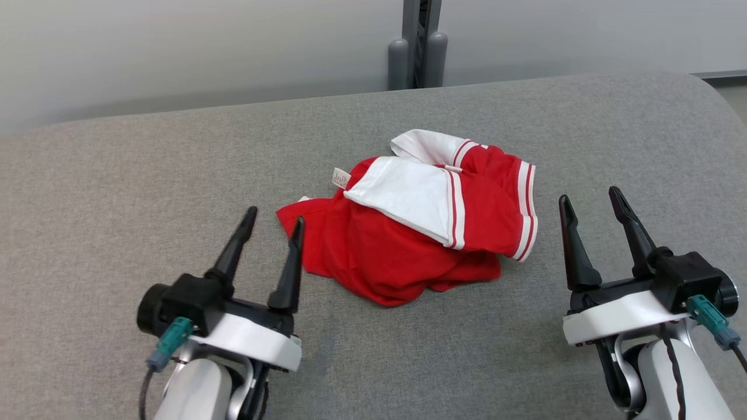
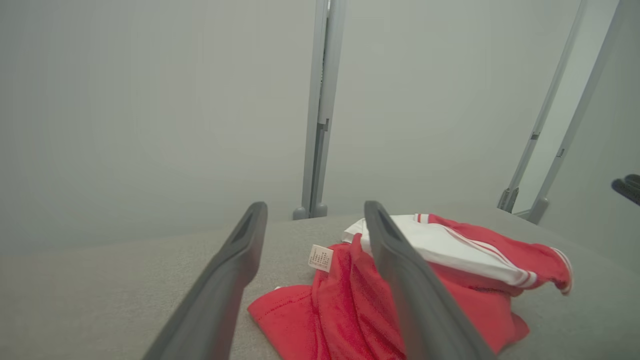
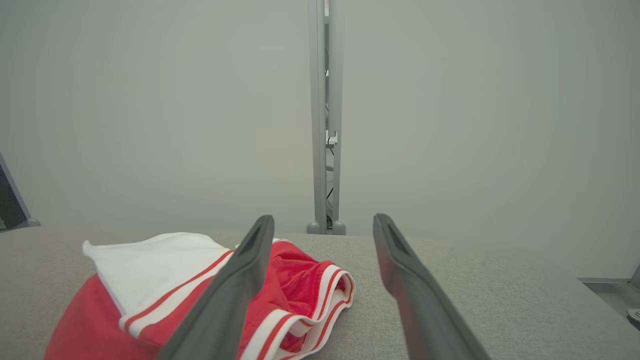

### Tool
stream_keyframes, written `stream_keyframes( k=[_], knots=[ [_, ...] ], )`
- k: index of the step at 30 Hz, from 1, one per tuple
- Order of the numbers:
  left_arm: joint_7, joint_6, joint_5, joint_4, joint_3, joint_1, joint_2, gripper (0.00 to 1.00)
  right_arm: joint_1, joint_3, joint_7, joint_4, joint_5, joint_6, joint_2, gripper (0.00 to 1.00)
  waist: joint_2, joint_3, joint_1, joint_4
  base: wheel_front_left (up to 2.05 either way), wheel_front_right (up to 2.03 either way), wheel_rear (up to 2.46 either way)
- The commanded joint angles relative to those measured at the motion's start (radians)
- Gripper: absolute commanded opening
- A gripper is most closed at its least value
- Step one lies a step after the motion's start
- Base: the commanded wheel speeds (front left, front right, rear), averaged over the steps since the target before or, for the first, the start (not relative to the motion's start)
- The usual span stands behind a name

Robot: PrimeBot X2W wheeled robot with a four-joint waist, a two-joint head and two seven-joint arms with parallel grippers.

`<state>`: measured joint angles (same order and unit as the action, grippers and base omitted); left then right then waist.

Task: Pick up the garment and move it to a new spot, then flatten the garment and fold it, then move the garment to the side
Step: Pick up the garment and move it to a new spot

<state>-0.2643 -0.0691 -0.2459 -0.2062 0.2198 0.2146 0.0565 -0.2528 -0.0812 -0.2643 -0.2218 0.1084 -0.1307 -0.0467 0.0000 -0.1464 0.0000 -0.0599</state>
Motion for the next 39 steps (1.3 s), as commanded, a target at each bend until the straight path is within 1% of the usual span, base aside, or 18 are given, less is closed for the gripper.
stream_keyframes(
  k=[1,2,5,9,12,15,22,28,29,30,31,35,39],
  knots=[
    [0.011,-0.02,0.01,-0.03,0.039,0.017,0.004,1.0,-0.001,-0.003,-0.001,-0.002,0.005,0.0,-0.007,1.0,0.0,-0.011,0.0,-0.015,0.0,0.0,0.0],
    [0.023,-0.032,0.016,-0.042,0.07,0.029,0.01,1.0,-0.002,-0.004,-0.001,-0.002,0.006,0.0,-0.007,1.0,0.0,-0.016,0.0,-0.022,0.0,0.0,0.0],
    [0.058,-0.052,0.006,-0.066,0.141,0.066,0.025,1.0,-0.01,-0.006,-0.001,0.002,0.01,0.0,-0.007,1.0,0.0,-0.037,0.0,-0.04,0.0,0.0,0.0],
    [0.114,-0.062,-0.008,-0.095,0.228,0.123,0.048,1.0,-0.019,-0.011,-0.001,0.004,0.01,0.0,-0.007,1.0,0.0,-0.065,0.0,-0.066,0.0,0.0,0.0],
    [0.169,-0.061,-0.02,-0.126,0.28,0.163,0.065,1.0,-0.025,-0.017,-0.001,0.007,0.017,0.0,-0.007,1.0,0.0,-0.086,0.0,-0.083,0.0,0.0,0.0],
    [0.185,-0.061,-0.027,-0.15,0.304,0.202,0.079,1.0,-0.027,-0.022,-0.001,0.01,0.023,0.0,-0.007,1.0,0.0,-0.104,0.0,-0.1,0.0,0.0,0.0],
    [0.181,-0.061,-0.039,-0.205,0.315,0.25,0.072,1.0,-0.035,-0.021,-0.001,0.014,0.03,0.0,-0.007,1.0,0.0,-0.123,0.0,-0.117,0.0,0.0,0.0],
    [0.214,-0.061,-0.031,-0.276,0.35,0.291,0.07,1.0,-0.039,-0.03,-0.001,0.012,0.033,0.0,-0.007,1.0,0.0,-0.129,0.0,-0.125,0.0,0.0,0.0],
    [0.228,-0.061,-0.032,-0.288,0.358,0.297,0.07,0.93,-0.04,-0.033,-0.001,0.011,0.034,0.0,-0.007,1.0,0.0,-0.129,0.0,-0.126,0.0,0.0,0.0],
    [0.24,-0.061,-0.037,-0.299,0.368,0.302,0.07,0.43,-0.041,-0.034,-0.001,0.011,0.035,0.0,-0.007,1.0,0.0,-0.13,0.0,-0.126,0.0,0.0,0.0],
    [0.249,-0.061,-0.043,-0.306,0.378,0.308,0.071,0.0,-0.042,-0.036,-0.001,0.011,0.035,0.0,-0.007,1.0,0.0,-0.131,0.0,-0.126,0.0,0.0,0.0],
    [0.241,-0.061,-0.054,-0.317,0.382,0.322,0.081,0.0,-0.042,-0.037,-0.001,0.01,0.037,0.0,-0.007,1.0,0.0,-0.13,0.0,-0.124,0.0,0.0,0.0],
    [0.204,-0.054,-0.071,-0.316,0.363,0.321,0.079,0.0,-0.035,-0.034,-0.001,0.004,0.037,0.0,-0.007,1.0,0.0,-0.121,0.0,-0.119,0.0,0.0,0.0]
  ],
)
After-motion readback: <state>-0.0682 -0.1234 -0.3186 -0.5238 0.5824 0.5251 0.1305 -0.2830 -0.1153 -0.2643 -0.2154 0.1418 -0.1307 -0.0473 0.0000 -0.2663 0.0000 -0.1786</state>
